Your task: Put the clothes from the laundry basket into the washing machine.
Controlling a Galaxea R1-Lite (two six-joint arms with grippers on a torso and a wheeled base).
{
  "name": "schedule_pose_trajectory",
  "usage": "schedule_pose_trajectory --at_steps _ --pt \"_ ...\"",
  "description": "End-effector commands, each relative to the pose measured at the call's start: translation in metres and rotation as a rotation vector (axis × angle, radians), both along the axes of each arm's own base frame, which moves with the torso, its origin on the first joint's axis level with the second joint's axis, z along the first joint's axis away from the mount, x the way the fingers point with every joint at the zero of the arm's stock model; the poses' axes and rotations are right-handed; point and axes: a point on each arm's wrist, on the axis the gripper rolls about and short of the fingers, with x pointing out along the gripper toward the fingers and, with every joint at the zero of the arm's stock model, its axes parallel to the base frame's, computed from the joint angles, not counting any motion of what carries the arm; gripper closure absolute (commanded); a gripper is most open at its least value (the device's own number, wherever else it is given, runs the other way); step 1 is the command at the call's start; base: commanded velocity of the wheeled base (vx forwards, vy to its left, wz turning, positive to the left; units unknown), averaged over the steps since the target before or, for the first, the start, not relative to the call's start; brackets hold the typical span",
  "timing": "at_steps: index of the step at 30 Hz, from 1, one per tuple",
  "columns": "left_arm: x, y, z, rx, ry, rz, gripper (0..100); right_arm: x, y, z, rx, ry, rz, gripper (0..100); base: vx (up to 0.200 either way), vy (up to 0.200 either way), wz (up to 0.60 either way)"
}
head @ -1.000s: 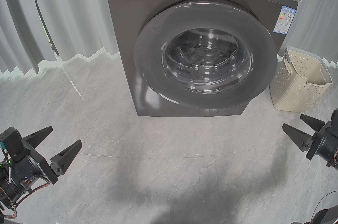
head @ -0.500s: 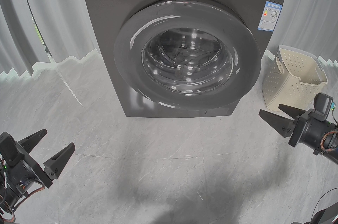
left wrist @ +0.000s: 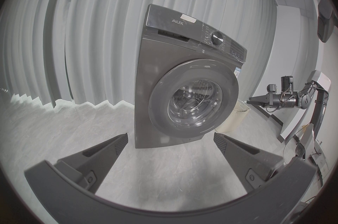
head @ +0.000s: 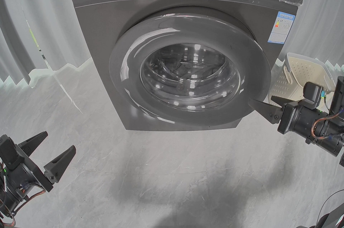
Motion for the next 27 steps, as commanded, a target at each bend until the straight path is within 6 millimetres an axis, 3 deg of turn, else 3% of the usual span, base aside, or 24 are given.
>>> schedule_pose_trajectory --at_steps 1,8,13,18,22,25,27 --pt "0.001 -0.001 -0.001 0.003 0.007 0.001 0 0.017 0.008 -0.006 0.0 -0.015 -0.01 0 0.2 0.0 0.0" --pt "0.001 -0.001 -0.001 0.003 0.007 -0.001 0 0.041 0.013 -0.011 0.018 -0.066 -0.048 0 0.2 0.0 0.0" --pt "0.001 0.0 -0.001 -0.005 0.012 0.001 0 0.061 0.009 -0.001 0.032 -0.16 -0.099 0 0.0 0.0 0.0" --pt "-0.002 0.001 -0.001 -0.01 0.002 0.003 0 0.065 0.005 0.004 0.033 -0.237 -0.127 0 0.0 0.0 0.0" --pt "-0.004 0.002 0.001 -0.016 -0.015 0.009 0 0.052 0.002 -0.001 0.021 -0.221 -0.117 0 0.0 0.0 0.0" --pt "-0.01 0.006 0.003 -0.025 -0.039 0.013 0 0.031 -0.004 0.0 0.025 -0.231 -0.089 0 0.0 0.0 0.0" --pt "-0.018 0.011 0.004 -0.043 -0.073 0.028 0 -0.007 -0.008 -0.004 0.035 -0.229 -0.001 0 0.0 0.0 0.0"
